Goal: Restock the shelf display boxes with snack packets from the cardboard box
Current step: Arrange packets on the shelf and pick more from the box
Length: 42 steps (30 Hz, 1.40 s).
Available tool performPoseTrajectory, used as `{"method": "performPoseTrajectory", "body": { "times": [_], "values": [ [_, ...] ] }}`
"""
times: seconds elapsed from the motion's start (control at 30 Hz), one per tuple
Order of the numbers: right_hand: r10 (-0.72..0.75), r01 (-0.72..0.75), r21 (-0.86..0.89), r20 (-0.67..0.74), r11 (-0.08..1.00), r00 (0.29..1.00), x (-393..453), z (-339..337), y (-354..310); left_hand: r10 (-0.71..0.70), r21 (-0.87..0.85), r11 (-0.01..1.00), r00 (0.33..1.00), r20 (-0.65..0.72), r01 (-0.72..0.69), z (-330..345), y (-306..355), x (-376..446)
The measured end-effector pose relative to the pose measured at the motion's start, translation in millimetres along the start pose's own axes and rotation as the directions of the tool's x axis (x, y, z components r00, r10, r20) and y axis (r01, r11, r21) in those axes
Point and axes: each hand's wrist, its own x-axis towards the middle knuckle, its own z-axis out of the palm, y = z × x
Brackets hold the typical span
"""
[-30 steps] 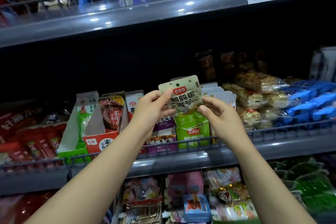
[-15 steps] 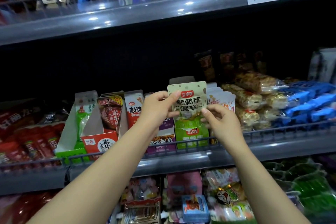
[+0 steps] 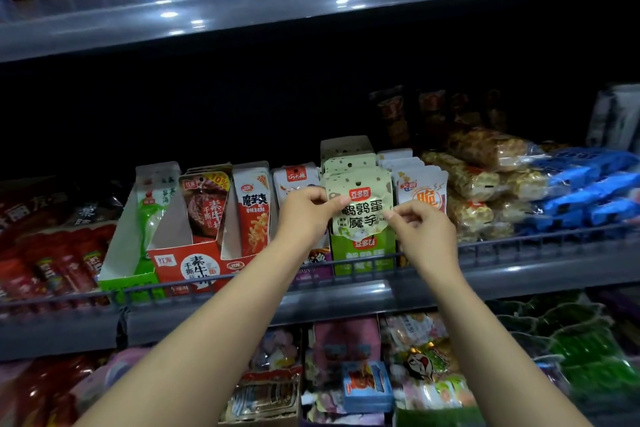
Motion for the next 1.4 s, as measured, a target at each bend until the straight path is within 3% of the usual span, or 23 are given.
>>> {"method": "performPoseTrajectory", "body": {
  "times": [0.27, 0.47, 0.73, 1.07, 1.4],
  "values": [
    [0.021, -0.021, -0.028, -0.014, 0.999, 1.000, -2, 2, 4, 0.031, -0.008, 0.999, 0.999, -0.044, -0.031, 5, -5, -7],
    [0.026, -0.023, 0.035, -0.071, 0.999, 0.997, -25, -5, 1, -0.047, -0.242, 0.970, 0.991, -0.123, 0.016, 5, -15, -30],
    [0.167, -0.184, 0.109, 0.150, 0.977, 0.975, -97, 5, 29, -0.001, -0.275, 0.961, 0.994, -0.113, -0.031, 4, -55, -104],
    [0.388, -0.367, -0.134, 0.409, 0.921, 0.826, -212, 61, 123, -0.319, -0.125, 0.941, 0.948, -0.015, 0.315, 20, -217, -193],
    [0.633, -0.561, -0.310, 0.501, 0.768, 0.590, -328, 90, 236, -0.635, 0.095, 0.772, 0.755, 0.162, 0.629, 34, -360, -265]
  ]
}}
